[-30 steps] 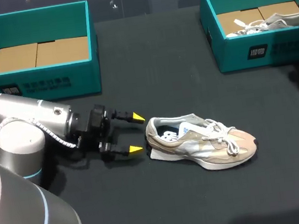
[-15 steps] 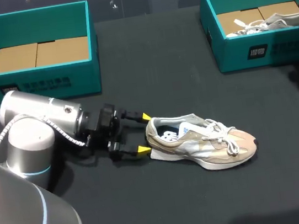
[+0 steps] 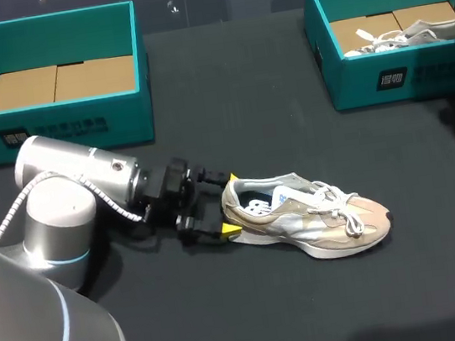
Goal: Take the shoe out of the shoebox, open the shoe tongue, remove and reinsert the insole, then place the shoe into the shoebox
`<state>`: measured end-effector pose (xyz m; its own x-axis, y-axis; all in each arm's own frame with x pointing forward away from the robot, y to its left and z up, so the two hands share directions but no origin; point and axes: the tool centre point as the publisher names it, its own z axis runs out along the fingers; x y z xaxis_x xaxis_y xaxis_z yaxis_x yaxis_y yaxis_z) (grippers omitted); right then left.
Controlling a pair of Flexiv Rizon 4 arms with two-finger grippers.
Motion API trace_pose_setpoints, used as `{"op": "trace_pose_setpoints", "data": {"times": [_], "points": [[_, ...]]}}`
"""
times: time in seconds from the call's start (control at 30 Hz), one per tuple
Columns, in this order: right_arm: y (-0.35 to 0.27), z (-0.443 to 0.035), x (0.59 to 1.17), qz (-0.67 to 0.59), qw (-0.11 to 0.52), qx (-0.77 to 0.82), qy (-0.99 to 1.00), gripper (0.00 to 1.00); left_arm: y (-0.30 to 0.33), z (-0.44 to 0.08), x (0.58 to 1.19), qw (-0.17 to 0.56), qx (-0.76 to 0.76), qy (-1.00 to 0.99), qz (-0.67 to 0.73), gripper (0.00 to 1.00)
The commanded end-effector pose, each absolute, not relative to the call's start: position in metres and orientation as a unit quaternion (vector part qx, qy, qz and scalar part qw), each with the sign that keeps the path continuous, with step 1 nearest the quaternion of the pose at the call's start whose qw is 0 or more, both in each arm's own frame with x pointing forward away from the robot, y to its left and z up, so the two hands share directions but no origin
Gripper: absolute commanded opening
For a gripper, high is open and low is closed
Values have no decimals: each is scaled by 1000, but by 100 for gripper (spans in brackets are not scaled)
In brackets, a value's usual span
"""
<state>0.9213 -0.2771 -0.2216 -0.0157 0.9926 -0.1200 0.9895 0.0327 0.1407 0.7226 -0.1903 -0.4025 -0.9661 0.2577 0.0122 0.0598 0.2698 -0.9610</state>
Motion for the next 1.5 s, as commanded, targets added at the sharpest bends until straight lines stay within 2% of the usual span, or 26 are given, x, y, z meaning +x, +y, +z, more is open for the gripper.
{"op": "trace_pose_setpoints", "data": {"times": [0.03, 0.57, 0.6, 0.63, 0.7, 0.73, 1.5], "points": [[-277, -222, 920, 9, 93, 695, 712, 100, -199, -407, 723, 86, -100, -791, 597, 100], [-277, -222, 920, 9, 93, 695, 712, 100, -221, -411, 717, 92, -101, -786, 603, 100], [-277, -222, 920, 9, 93, 695, 712, 100, -221, -411, 716, 93, -101, -786, 603, 97], [-277, -222, 920, 9, 93, 695, 712, 100, -222, -411, 716, 93, -102, -786, 603, 78], [-277, -222, 920, 9, 93, 695, 712, 100, -223, -412, 715, 93, -102, -785, 604, 15], [-277, -222, 920, 9, 93, 695, 712, 100, -224, -412, 714, 93, -103, -785, 604, 0], [-277, -222, 920, 9, 93, 695, 712, 100, -198, -405, 709, 19, -25, -789, 614, 0]]}}
